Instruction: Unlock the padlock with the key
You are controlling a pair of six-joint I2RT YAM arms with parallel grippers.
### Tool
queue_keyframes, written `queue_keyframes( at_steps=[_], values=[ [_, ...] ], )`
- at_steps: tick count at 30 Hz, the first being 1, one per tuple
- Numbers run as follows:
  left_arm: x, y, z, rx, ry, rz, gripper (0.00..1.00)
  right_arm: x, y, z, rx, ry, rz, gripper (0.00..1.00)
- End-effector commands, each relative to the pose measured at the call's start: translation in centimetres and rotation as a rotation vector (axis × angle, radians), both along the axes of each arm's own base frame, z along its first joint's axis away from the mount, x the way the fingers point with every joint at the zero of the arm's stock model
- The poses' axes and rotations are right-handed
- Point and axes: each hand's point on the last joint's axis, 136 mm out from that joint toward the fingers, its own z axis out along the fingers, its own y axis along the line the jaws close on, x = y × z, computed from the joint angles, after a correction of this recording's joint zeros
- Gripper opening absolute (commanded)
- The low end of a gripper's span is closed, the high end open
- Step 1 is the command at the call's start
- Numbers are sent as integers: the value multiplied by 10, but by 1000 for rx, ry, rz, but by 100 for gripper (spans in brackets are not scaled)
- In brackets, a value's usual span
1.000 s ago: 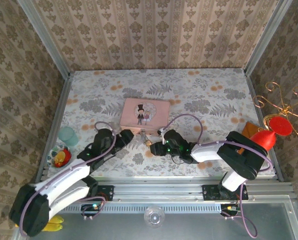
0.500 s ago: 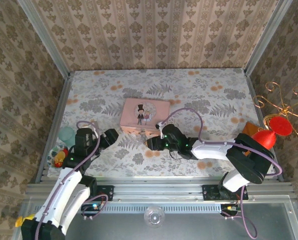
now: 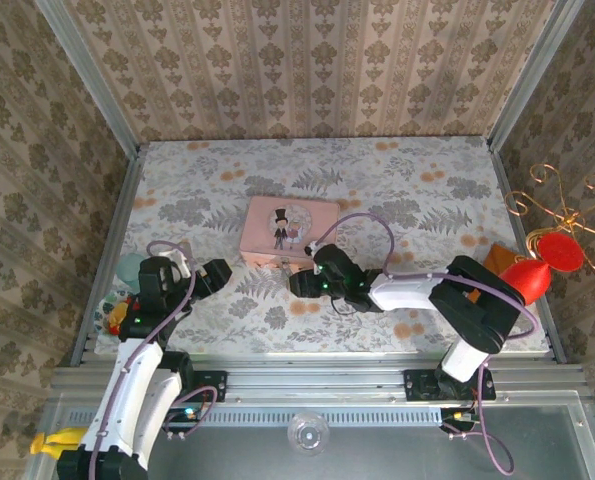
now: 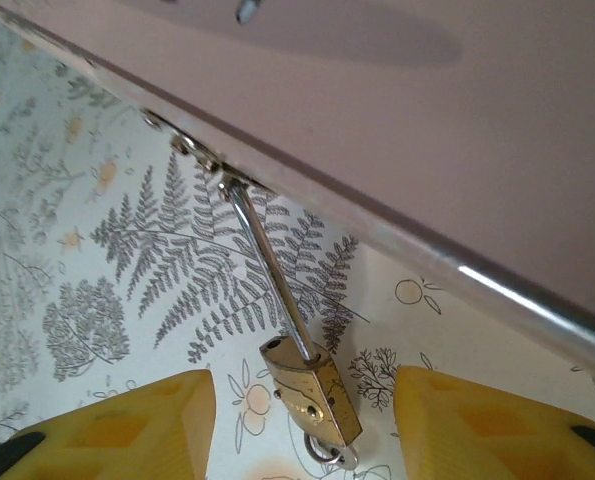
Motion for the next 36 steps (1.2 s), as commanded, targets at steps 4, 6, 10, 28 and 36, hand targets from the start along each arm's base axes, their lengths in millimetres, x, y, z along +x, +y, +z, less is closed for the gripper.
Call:
queue_keyframes(
  at_steps=[4,6,10,28,36],
  values=[
    [1,-1,4,-4,-40,-35,82,3,7,-9,-26,10,0,49],
    [2,-2,4,-13,-45,-36,81,3,9,-14,-35,25,11,48],
    [3,-2,2,-23,-40,-34,81,0,14,-22,-61,44,33,39],
    [48,-6,-8,6,131,-23,78,-1,12,-12,-76,8,16,10],
    [86,-23,-6,71,125,-86,80,10,-2,11,-110,-53,-112,4]
  ],
)
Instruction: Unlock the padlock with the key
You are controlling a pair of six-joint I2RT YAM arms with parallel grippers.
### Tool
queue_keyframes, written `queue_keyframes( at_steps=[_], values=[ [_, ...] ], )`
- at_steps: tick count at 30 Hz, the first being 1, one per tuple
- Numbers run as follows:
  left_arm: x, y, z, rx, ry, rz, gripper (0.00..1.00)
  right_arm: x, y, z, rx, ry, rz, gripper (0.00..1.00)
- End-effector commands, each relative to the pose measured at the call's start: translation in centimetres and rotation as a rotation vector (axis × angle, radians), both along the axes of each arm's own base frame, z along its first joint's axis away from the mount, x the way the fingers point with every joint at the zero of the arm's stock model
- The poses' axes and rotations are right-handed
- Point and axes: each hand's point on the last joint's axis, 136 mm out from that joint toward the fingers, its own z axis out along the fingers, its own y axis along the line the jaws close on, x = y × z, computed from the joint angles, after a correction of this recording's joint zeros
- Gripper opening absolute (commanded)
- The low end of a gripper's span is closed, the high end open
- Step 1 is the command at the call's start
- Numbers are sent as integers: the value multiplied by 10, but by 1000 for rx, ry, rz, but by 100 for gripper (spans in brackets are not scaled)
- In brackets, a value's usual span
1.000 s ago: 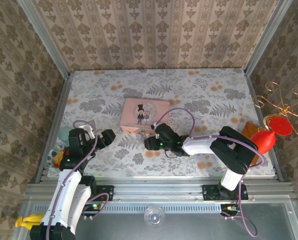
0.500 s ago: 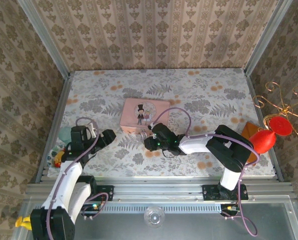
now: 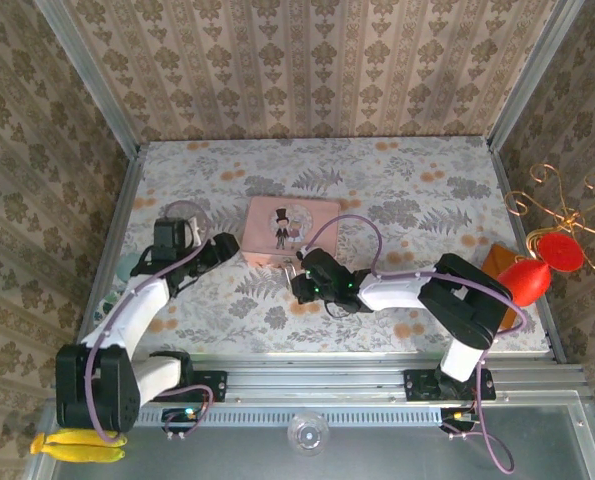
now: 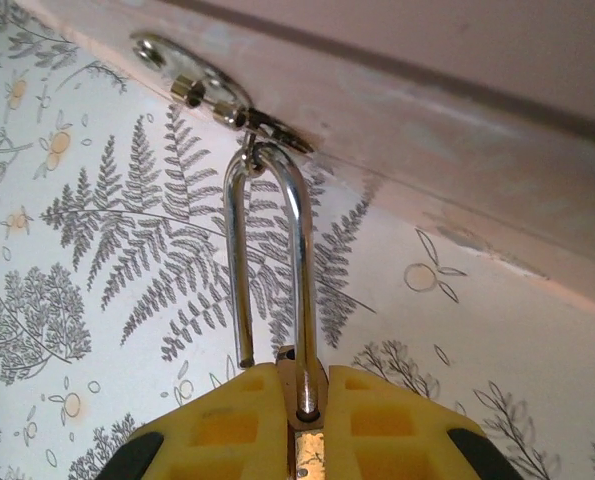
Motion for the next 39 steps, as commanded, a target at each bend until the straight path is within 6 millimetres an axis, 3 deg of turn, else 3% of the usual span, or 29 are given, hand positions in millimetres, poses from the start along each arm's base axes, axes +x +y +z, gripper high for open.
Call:
queue_keyframes(
  at_steps=[1,10,15,19,28,35,39],
  values=[
    [22,-12,11,-3,-54,-58,80,14,-9,23,-5,-53,-113,3],
    [48,-42,5,82,-35,-177,81,22,-15,28,-26,-61,-209,1],
    [48,-65,-6,155,-10,-269,80,22,-22,24,-73,-53,-225,1],
    [46,-65,-25,228,40,-267,79,24,-35,23,-154,-61,-260,1],
    [24,-60,-63,287,148,-264,75,36,-55,25,-232,-86,-330,0],
    [0,-79,-79,287,155,-314,73,51,-61,14,-85,13,-412,0],
    [-17,-96,-82,288,149,-363,71,52,-76,5,-47,61,-447,0]
  ],
)
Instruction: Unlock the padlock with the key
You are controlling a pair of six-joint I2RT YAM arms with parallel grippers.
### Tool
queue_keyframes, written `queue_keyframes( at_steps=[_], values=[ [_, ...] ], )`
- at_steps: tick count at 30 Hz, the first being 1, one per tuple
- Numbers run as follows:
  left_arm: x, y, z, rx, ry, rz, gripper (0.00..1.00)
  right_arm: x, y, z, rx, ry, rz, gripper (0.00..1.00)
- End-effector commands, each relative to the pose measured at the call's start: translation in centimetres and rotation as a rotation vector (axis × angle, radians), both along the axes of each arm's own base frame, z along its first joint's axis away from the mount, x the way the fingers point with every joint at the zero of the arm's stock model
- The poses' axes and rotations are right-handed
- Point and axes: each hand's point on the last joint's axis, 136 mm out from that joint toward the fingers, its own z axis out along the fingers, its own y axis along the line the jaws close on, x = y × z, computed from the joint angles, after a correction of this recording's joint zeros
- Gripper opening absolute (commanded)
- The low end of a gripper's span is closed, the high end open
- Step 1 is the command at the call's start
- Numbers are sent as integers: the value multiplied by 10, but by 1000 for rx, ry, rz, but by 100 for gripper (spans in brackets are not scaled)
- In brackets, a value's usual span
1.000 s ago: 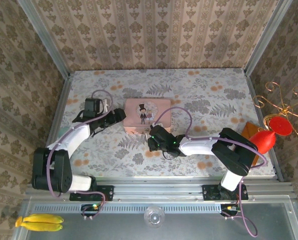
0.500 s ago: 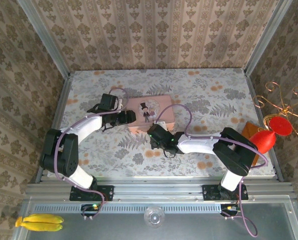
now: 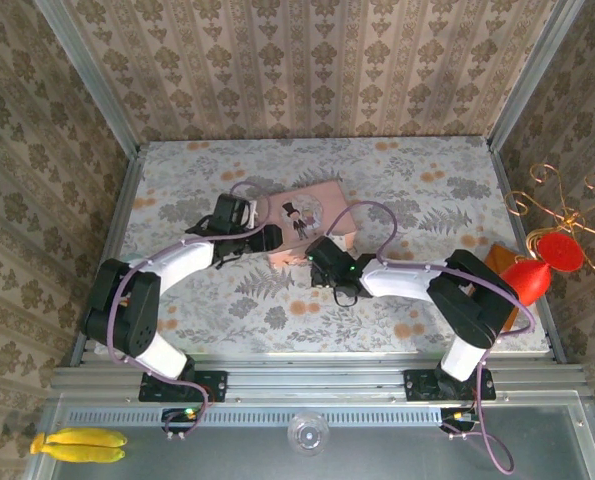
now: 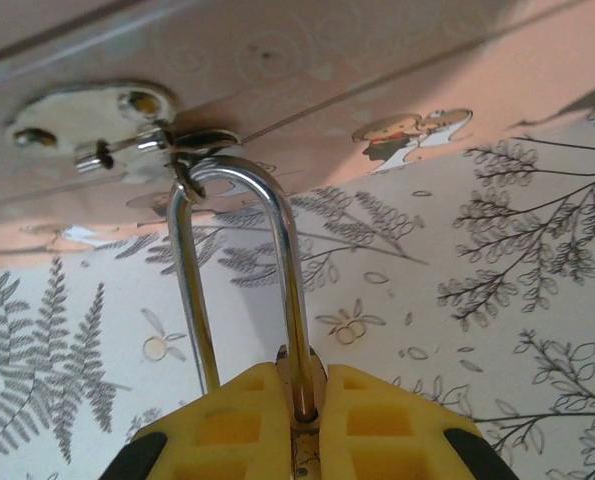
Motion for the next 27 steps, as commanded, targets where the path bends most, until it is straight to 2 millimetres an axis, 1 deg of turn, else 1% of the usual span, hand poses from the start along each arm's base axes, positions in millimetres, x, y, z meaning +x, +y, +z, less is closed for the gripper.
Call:
queue_keyframes(
  at_steps=[1,4,7,12,17,23,27],
  values=[
    [-54,8,-48,123,175,-41,70,17,-10,6,106,-30,-97,0],
    [-61,0,-48,123,169,-62,70,21,-16,2,176,-14,-135,0],
    [-66,-8,-49,104,173,-76,70,26,-14,8,218,-27,-154,0],
    [-72,-18,-47,91,171,-89,70,34,-14,13,273,-30,-180,0],
    [-75,-26,-44,71,174,-101,70,39,-17,11,329,-2,-216,0],
    [-76,-29,-43,66,175,-93,70,47,-19,14,376,1,-254,0],
    [-78,-27,-46,78,184,-85,70,54,-27,15,405,8,-289,0]
  ],
)
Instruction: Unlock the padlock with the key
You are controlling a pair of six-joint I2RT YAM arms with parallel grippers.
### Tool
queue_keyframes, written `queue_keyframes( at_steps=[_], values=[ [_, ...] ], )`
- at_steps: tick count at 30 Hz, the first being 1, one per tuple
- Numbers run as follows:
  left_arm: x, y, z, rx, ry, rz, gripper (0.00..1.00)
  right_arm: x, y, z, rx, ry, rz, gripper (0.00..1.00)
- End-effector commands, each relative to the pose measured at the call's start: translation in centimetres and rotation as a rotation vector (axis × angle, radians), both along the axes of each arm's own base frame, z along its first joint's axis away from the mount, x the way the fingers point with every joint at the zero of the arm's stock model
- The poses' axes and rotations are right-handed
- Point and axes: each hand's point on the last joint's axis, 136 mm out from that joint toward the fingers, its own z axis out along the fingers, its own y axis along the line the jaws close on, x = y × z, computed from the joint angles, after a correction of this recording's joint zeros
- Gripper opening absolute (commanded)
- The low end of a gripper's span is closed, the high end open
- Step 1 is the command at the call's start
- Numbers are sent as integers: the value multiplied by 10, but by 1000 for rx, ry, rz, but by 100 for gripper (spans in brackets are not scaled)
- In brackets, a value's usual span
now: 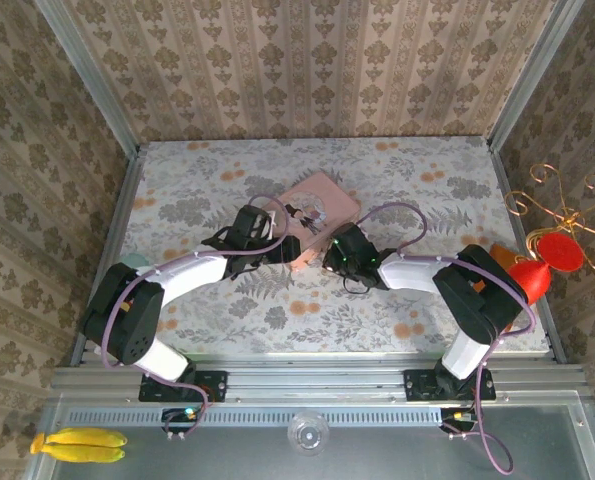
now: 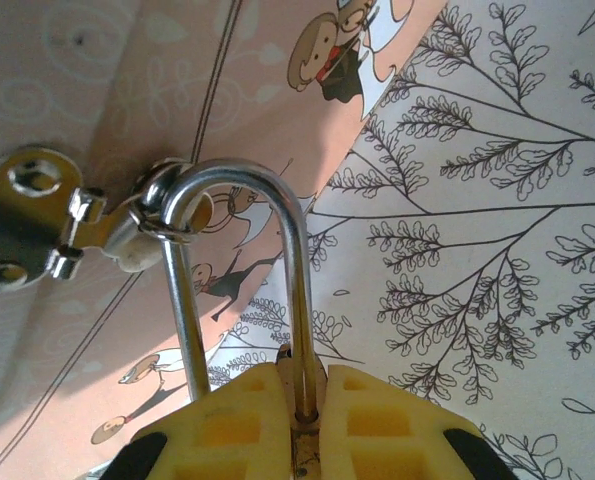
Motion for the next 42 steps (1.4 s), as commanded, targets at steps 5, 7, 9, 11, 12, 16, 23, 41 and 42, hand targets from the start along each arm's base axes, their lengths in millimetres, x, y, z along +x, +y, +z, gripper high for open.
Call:
queue_keyframes(
  at_steps=[5,7,9,11,12,16,23,41,42],
  values=[
    [-47,17,-50,126,198,-40,70,34,-5,25,98,-65,-89,0],
    [-47,17,-50,123,200,-38,70,34,-4,25,92,-56,-88,0],
    [-48,17,-51,123,201,-38,70,34,-6,25,96,-56,-96,0],
    [-48,18,-51,122,200,-36,70,34,-10,24,92,-48,-108,0],
    [-48,18,-51,123,201,-35,70,35,-12,24,91,-46,-115,0],
    [-49,17,-52,119,203,-36,70,35,-20,25,93,-41,-140,0],
    [-49,15,-54,120,205,-41,70,40,-20,36,93,-54,-138,0],
    [-51,16,-59,126,220,-27,70,47,-25,60,38,-67,-113,0],
    [-51,16,-61,131,224,-26,70,47,-26,60,34,-67,-111,0]
  ],
)
